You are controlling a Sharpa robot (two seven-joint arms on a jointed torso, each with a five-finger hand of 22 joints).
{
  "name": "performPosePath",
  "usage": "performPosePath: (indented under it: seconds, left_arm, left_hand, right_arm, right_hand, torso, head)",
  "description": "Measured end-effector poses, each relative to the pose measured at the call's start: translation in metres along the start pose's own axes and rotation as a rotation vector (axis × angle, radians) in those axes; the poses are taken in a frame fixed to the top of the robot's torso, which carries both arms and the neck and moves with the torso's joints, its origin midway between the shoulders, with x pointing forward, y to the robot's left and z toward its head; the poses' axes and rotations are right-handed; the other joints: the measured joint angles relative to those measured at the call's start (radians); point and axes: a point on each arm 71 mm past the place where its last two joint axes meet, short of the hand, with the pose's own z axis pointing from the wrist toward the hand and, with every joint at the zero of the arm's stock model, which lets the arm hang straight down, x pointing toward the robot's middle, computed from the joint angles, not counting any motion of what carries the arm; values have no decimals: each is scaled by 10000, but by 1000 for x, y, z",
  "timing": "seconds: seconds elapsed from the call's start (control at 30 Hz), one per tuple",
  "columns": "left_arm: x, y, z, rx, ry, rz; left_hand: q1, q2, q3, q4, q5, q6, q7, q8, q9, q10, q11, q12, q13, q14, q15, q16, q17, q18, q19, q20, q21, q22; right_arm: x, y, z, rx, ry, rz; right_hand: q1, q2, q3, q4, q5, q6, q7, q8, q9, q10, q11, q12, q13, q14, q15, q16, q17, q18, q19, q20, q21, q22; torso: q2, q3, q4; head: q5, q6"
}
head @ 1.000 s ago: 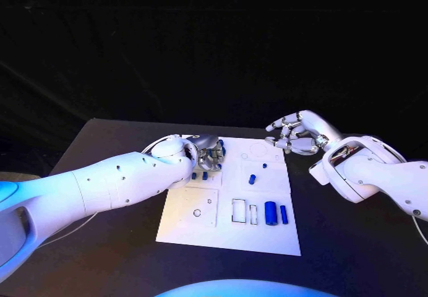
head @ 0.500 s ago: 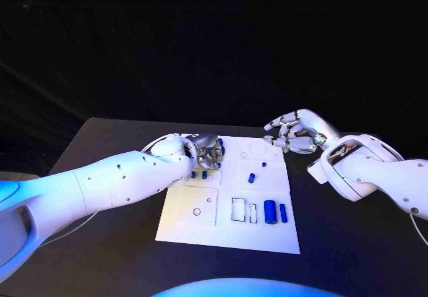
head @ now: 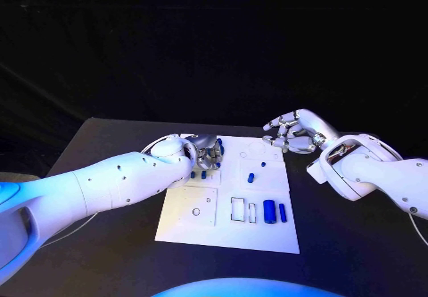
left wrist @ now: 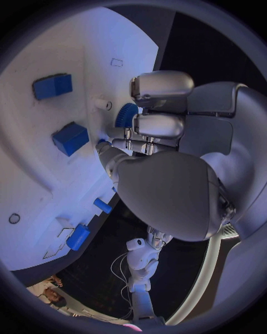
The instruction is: Assemble the parts on the task board
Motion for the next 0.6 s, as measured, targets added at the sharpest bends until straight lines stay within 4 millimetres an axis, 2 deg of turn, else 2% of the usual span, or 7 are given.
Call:
performPosePath:
  seconds: [0.23,0.6]
  left_arm:
    - [1,0,1,14,29,3]
    - [2,0,2,-3,174,42]
  left_hand:
    - [-53,-53,33,23,-23,0,0,-62,-50,0,0,-91,-56,0,0,0,-66,1,0,0,0,-1]
    - [-93,-12,308,-143,-23,36,-36,-174,-136,35,37,-203,-118,0,1,0,-66,1,-1,0,-1,-1]
  right_arm:
    - [0,0,0,0,41,5]
    - [1,1,-1,-6,79,13]
  right_hand:
    - [0,0,0,0,0,28,-28,0,0,1,0,0,0,0,0,0,-11,0,0,0,0,0]
    - [0,0,0,0,0,28,-28,0,9,1,0,0,-16,0,0,0,-10,0,0,0,1,-9]
  torso:
    - [-1,-1,2]
    - [-4,-3,7]
  head:
    - [-49,-7]
    - [-77,-55]
